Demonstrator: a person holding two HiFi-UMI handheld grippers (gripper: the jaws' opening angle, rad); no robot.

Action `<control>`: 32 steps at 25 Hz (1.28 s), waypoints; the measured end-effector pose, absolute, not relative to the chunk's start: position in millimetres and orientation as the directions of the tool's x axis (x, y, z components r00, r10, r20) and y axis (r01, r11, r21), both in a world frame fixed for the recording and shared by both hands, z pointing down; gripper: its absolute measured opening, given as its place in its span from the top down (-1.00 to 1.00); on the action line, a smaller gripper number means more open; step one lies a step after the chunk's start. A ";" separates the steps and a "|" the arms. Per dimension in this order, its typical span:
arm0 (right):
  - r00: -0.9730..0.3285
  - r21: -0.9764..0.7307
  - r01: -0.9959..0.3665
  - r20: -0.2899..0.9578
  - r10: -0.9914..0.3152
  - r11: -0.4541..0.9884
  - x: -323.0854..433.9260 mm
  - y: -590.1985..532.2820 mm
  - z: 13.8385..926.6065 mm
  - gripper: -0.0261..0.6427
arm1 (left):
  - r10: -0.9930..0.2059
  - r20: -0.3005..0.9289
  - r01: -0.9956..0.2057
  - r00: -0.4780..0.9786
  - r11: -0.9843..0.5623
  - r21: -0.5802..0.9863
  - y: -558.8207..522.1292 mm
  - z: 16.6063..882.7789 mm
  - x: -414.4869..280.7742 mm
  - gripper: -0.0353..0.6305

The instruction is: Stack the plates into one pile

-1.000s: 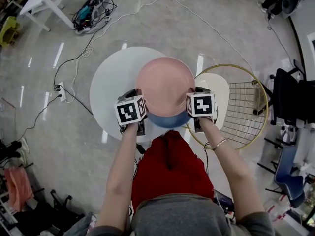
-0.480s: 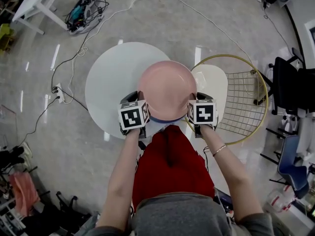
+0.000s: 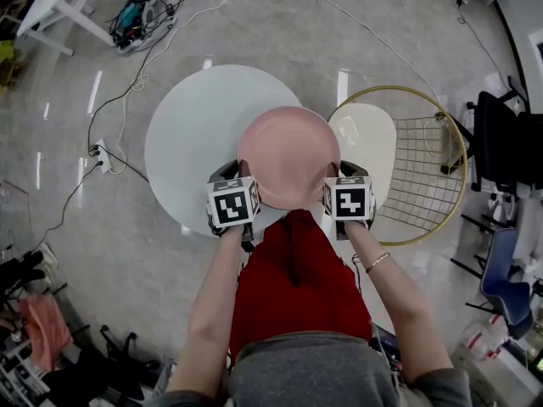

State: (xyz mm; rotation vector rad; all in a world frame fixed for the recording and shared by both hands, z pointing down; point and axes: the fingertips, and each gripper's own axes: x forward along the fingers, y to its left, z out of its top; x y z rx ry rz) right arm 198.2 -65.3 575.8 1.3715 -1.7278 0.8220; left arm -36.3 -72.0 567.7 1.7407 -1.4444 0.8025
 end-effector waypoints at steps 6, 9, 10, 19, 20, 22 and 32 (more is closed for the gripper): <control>-0.117 0.004 -0.970 0.870 -0.480 0.244 195.0 -66.3 582.1 0.69 | -0.522 0.837 -0.986 0.163 -0.110 0.123 -70.4 576.7 -38.9 0.76; -0.104 0.027 -0.967 0.865 -0.490 0.254 193.5 -68.2 583.4 0.69 | -0.525 0.837 -0.987 0.155 -0.120 0.108 -71.7 577.6 -39.8 0.76; -0.100 0.033 -0.966 0.866 -0.490 0.256 192.4 -68.6 583.7 0.69 | -0.526 0.836 -0.987 0.153 -0.122 0.104 -72.1 577.8 -40.4 0.76; -0.065 0.104 -0.951 0.854 -0.517 0.292 191.8 -72.8 584.3 0.68 | -0.518 0.842 -0.987 0.150 -0.132 0.095 -70.5 581.3 -36.0 0.66; -0.059 0.114 -0.950 0.849 -0.525 0.290 192.3 -73.9 582.5 0.68 | -0.517 0.843 -0.987 0.146 -0.130 0.091 -70.4 580.7 -36.0 0.65; -0.052 0.128 -0.949 0.838 -0.543 0.289 192.3 -76.5 579.4 0.68 | -0.520 0.844 -0.989 0.132 -0.132 0.074 -71.0 578.3 -37.3 0.62; -0.045 0.130 -0.958 0.812 -0.582 0.255 196.3 -78.4 567.7 0.69 | -0.540 0.835 -0.990 0.100 -0.139 0.028 -69.2 568.9 -47.2 0.53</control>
